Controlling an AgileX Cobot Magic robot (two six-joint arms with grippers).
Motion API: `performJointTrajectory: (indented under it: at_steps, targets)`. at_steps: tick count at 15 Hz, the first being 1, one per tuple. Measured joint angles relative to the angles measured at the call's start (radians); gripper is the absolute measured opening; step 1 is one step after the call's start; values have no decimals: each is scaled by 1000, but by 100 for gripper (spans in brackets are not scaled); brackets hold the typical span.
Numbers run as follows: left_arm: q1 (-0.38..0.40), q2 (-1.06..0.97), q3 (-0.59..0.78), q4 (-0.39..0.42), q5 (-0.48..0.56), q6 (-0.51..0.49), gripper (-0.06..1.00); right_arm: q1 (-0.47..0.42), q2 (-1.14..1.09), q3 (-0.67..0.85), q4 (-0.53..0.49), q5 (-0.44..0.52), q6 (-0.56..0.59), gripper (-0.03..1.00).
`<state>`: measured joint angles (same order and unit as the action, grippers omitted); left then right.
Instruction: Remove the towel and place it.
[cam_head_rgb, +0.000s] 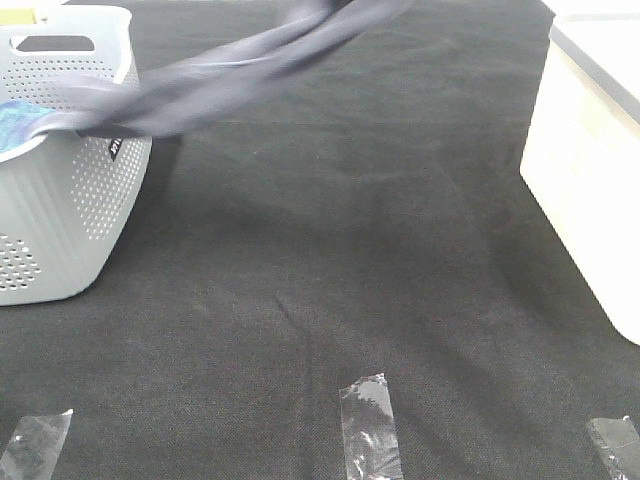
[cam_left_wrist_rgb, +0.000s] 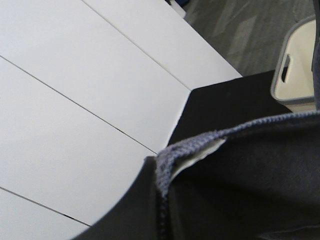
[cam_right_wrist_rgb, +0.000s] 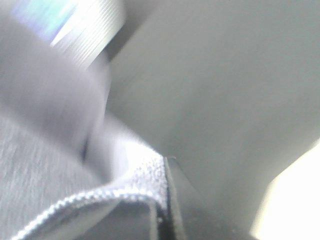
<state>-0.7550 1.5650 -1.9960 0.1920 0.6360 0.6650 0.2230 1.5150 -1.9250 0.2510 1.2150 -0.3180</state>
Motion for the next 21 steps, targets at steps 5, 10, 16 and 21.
performJointTrajectory:
  at_steps: [5,10,16,21]
  targets:
    - [108,21,0,-9,-198,-3,0,0,218,-472,-78,2,10,2]
    - [184,81,0,-8,-316,-3,0,0,292,-552,-98,-66,-51,2]
    - [297,200,0,-8,-732,-3,0,0,428,-554,-164,-693,-71,2]
    - [391,328,0,-62,-989,-3,0,0,532,-554,-107,-895,-72,2]
